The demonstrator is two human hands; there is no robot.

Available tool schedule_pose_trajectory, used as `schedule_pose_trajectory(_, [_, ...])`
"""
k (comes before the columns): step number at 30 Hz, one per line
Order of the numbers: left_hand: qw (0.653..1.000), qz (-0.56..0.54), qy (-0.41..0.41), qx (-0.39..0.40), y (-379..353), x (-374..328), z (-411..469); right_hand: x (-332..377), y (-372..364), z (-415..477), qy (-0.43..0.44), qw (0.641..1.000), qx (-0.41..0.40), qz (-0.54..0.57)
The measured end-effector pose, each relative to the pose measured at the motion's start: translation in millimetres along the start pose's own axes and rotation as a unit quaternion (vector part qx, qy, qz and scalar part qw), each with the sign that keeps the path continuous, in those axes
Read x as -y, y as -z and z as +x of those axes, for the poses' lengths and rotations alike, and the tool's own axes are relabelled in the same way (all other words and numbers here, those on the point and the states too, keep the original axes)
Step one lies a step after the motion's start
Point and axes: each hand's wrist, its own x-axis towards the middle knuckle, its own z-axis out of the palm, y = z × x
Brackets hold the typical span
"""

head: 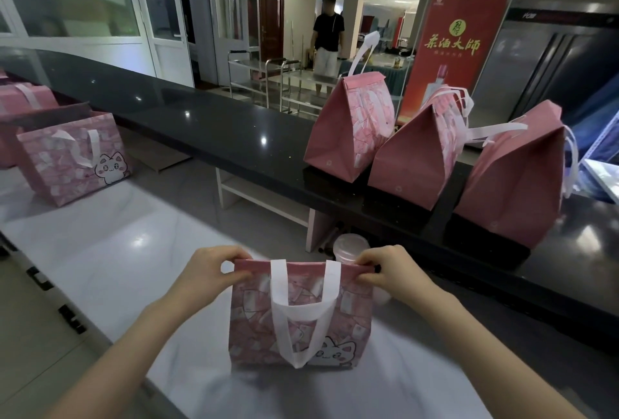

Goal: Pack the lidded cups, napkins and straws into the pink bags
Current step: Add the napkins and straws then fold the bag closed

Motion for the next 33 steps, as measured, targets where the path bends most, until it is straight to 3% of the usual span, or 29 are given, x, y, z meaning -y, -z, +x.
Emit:
schedule_pose_trajectory(17, [0.976,0.026,0.063,-0.208,-3,15,-76,23,-63,29,0.033,0.99,-0.114,0.071])
schedule_pose_trajectory(23, [0.948,-0.058,0.091,-0.299,-37,-10,-103,41,-108,-18,0.07,0.982,-0.104,0.144])
schedule_pose_trajectory(28, [0.964,-0.1,0.051,-0.242,-55,-18,-118,50,-137,-50,0.061,0.977,0.011,0.205])
schedule_pose_trajectory(33, [0.97,-0.089,0.17,-0.149,-67,13,-136,57,-162,-54,0.046,0.961,0.107,0.252])
